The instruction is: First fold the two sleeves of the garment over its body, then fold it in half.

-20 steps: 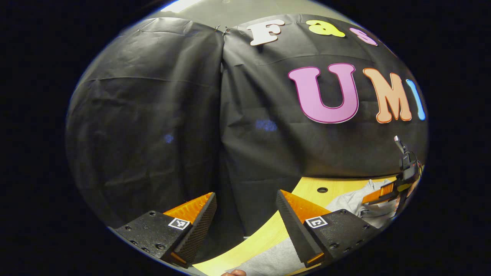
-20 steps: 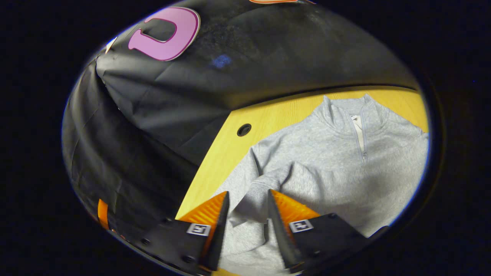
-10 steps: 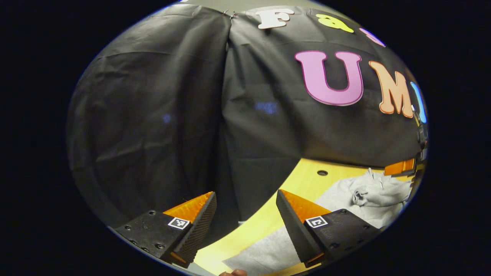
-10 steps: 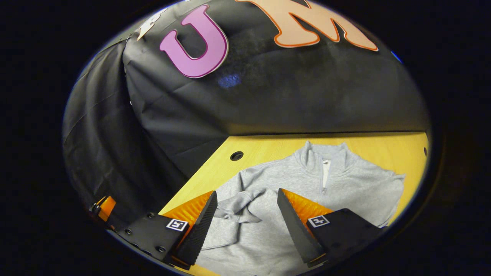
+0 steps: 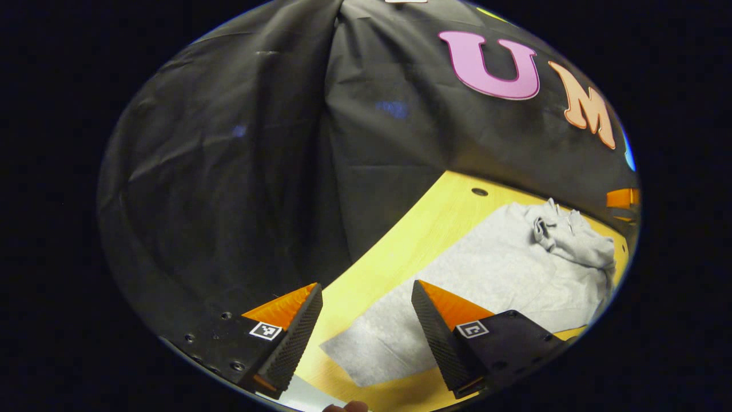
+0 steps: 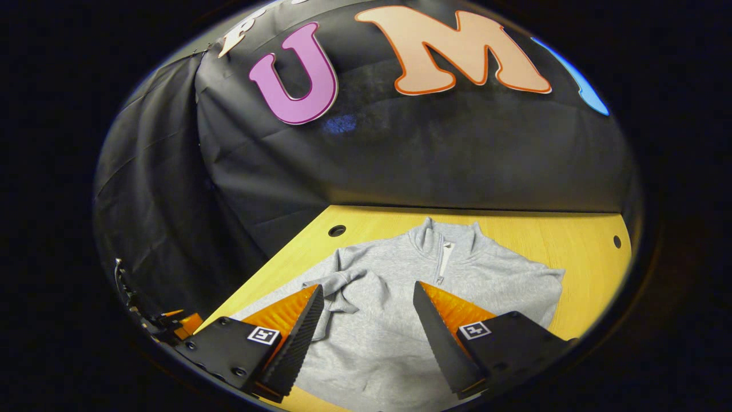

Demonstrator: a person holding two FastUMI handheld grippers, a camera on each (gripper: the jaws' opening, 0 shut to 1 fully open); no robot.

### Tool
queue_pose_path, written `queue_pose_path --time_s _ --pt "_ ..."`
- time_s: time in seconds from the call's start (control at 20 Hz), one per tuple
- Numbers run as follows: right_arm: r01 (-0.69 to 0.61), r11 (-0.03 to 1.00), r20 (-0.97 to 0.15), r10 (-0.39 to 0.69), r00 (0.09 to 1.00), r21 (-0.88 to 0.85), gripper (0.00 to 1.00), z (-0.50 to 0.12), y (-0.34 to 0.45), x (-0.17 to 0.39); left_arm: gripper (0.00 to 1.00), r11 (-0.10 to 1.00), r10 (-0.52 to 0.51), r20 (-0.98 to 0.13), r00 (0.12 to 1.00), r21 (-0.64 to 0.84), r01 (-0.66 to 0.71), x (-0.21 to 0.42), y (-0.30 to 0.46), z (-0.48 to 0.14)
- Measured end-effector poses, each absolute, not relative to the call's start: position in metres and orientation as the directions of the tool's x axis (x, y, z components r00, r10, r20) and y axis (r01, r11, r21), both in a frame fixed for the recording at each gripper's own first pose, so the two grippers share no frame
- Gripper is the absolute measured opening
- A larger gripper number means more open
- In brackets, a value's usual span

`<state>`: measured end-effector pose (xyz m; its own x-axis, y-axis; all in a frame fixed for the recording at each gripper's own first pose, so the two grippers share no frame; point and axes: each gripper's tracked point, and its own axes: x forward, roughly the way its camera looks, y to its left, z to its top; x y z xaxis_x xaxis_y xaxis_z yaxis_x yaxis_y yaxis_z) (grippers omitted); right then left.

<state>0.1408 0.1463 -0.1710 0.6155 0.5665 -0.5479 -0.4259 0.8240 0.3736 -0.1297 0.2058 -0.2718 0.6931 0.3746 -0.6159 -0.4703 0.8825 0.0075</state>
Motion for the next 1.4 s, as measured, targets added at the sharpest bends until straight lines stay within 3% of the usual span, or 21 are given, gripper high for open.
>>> queue_pose_path --time_s 0.45,0.7,0.8,0.95,1.1,1.4 --pt "-0.405 0.844 -0.558 0.537 0.633 0.352 0.98 -0.173 0.116 0.132 0.94 0.859 0.359 -0.738 0.571 0.021 -0.512 -0.169 0.192 -0.328" --pt "-0.401 0.850 -0.563 0.527 0.636 0.343 0.98 -0.173 0.106 0.128 0.93 0.853 0.356 -0.730 0.584 -0.002 -0.523 -0.164 0.188 -0.328" --pt "-0.397 0.851 -0.562 0.526 0.639 0.345 0.98 -0.175 0.105 0.125 0.83 0.873 0.320 -0.736 0.597 -0.015 -0.487 -0.158 0.181 -0.328" --pt "-0.393 0.855 -0.561 0.518 0.645 0.338 0.98 -0.175 0.101 0.122 0.18 0.896 0.296 -0.763 0.575 0.014 -0.443 -0.154 0.175 -0.330" --pt "-0.396 0.859 -0.555 0.512 0.655 0.325 0.98 -0.174 0.096 0.118 0.02 0.913 0.291 -0.777 0.559 0.051 -0.404 -0.144 0.172 -0.326" --pt "-0.379 0.871 -0.556 0.491 0.671 0.313 0.98 -0.177 0.078 0.108 0.00 0.935 0.284 -0.711 0.643 0.057 -0.351 -0.096 0.174 -0.283"
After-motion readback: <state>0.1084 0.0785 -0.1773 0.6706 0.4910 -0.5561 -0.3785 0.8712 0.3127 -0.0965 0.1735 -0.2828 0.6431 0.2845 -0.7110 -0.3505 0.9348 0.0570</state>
